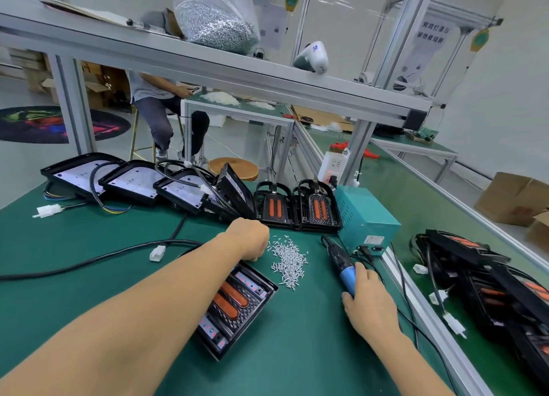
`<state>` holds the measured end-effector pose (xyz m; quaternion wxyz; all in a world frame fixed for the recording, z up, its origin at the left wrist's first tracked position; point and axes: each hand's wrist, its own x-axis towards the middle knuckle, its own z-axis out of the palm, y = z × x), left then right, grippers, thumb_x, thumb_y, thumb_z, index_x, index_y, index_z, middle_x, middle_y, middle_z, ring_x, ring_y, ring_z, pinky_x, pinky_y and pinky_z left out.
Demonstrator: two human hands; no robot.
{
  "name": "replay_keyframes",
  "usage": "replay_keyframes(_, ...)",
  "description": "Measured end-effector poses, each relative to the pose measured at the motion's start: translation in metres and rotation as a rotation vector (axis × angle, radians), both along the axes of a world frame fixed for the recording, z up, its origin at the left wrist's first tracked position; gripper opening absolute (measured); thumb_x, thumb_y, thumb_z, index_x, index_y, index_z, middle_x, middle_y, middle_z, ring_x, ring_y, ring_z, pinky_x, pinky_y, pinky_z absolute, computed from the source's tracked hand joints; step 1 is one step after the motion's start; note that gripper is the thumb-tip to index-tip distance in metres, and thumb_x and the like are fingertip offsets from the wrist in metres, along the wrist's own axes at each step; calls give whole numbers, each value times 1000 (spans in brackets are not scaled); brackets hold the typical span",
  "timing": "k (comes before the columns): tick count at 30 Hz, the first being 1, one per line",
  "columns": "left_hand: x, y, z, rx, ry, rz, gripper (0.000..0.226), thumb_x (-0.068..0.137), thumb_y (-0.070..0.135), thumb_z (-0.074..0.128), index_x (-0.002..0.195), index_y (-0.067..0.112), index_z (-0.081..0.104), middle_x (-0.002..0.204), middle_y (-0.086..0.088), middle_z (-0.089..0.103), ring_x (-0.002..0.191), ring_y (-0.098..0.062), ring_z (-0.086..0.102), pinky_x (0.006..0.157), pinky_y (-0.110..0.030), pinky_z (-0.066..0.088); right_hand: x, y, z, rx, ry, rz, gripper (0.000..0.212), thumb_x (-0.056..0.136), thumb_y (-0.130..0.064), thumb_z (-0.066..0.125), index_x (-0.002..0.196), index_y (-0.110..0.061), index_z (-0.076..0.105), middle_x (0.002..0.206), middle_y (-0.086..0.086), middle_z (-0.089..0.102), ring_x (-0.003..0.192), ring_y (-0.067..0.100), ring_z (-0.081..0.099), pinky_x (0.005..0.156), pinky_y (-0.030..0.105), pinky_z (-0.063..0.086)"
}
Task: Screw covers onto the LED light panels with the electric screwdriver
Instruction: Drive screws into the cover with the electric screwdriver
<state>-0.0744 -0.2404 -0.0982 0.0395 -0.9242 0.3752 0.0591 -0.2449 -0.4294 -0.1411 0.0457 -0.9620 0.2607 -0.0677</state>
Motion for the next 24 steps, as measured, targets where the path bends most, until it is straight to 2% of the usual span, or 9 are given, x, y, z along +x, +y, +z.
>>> replay_keyframes(2, 0, -2, -3, 14, -30, 12, 12, 83, 2, 57, 75, 9, 63, 92, -11, 68, 77, -27, 56, 64, -31, 40, 0, -1, 0, -1, -4, 2, 59, 97, -30, 53, 146, -15, 23, 136, 3, 44, 118, 21, 51, 85, 28, 44)
replay_keyframes(4, 2, -3, -6, 5, -49, 29, 32, 82, -1, 54, 56, 12, 41, 70, -10, 57, 71, -26, 47, 60, -31, 37, -1, -1, -1, -3, -10, 5, 58, 97, -29, 53, 146, -16, 24, 135, 2, 44, 118, 21, 51, 85, 28, 44)
replay_keyframes(6, 3, -2, -7, -6, -42, 27, 38, 82, -1, 54, 54, 13, 32, 62, -7, 47, 73, -33, 54, 58, -33, 38, -1, -1, -1, -11, -7, 6, 58, 98, -29, 52, 146, -16, 23, 135, 2, 44, 118, 21, 51, 84, 28, 44)
replay_keyframes(9, 5, -2, -8, -8, -26, 28, 39, 81, -4, 53, 55, 12, 29, 90, -22, 64, 79, -38, 60, 58, -35, 39, -1, -1, -1, -20, -3, 4, 59, 98, -29, 51, 147, -16, 21, 136, 2, 43, 119, 21, 51, 85, 28, 44)
replay_keyframes(12, 3, -1, -9, 34, -7, 33, 39, 83, -7, 48, 58, 13, 25, 103, -23, 63, 85, -40, 59, 60, -31, 33, -1, -2, -1, -13, 3, 3, 59, 98, -29, 51, 147, -16, 21, 137, 2, 43, 118, 21, 52, 86, 28, 45)
replay_keyframes(13, 2, -1, -8, 53, 6, 40, 39, 85, -6, 46, 59, 13, 25, 97, -21, 62, 89, -40, 60, 61, -31, 32, -1, -2, -1, -4, 5, 1, 59, 98, -29, 52, 147, -16, 21, 136, 3, 43, 117, 22, 53, 85, 29, 45)
replay_keyframes(16, -1, 2, -2, 35, 85, 79, 31, 89, -4, 41, 62, 7, 33, 68, -12, 44, 69, -33, 45, 56, -33, 33, 0, -3, 0, 37, 10, -11, 58, 97, -28, 53, 146, -16, 24, 134, 4, 45, 109, 24, 56, 77, 30, 43)
replay_keyframes(19, -3, 7, 8, -220, 230, 103, 18, 85, -3, 43, 72, -4, 56, 72, -20, 57, 68, -36, 53, 64, -35, 46, 3, -6, 2, 76, 14, -25, 54, 96, -27, 54, 142, -17, 29, 127, 5, 50, 99, 25, 58, 69, 29, 39)
replay_keyframes(24, -12, 24, 18, -842, 502, 193, 11, 83, 2, 59, 78, 2, 68, 72, -8, 70, 61, -12, 64, 57, -20, 51, 8, -10, 7, 134, 51, -48, 48, 92, -25, 57, 134, -15, 36, 121, 7, 51, 87, 24, 49, 69, 29, 37)
